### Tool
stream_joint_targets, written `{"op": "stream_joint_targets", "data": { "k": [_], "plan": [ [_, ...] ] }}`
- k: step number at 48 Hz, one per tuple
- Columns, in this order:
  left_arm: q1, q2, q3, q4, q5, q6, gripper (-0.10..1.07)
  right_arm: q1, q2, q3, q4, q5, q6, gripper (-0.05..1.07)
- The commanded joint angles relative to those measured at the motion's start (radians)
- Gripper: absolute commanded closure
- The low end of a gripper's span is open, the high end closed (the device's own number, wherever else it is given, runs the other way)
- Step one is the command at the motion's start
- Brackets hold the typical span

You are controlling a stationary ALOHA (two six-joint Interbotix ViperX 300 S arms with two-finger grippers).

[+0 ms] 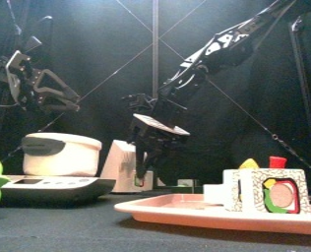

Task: Place sushi piece above plate

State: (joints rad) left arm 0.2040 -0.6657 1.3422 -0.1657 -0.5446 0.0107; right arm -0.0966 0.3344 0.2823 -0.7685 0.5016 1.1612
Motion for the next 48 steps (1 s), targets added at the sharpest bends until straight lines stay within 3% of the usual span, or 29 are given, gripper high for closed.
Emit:
{"op": "stream_joint_targets", "data": {
  "k": [1,19,37,48],
  "plan": [
    [0.003,0.002,-0.009,-0.002,-0.005,0.0,0.17,-0.018,-0.046,0.012,0.018,-0.044,0.0,0.48],
    [0.002,0.002,-0.009,-0.002,-0.005,0.0,0.17,-0.021,-0.057,0.02,0.018,-0.071,-0.006,0.28],
    [0.002,0.002,-0.009,0.0,-0.003,0.0,0.17,0.0,-0.124,-0.011,-0.025,-0.034,-0.008,0.27],
    [0.002,0.002,-0.009,-0.002,-0.005,0.0,0.17,0.025,-0.129,-0.002,-0.015,0.046,-0.006,0.27]
  ]
}}
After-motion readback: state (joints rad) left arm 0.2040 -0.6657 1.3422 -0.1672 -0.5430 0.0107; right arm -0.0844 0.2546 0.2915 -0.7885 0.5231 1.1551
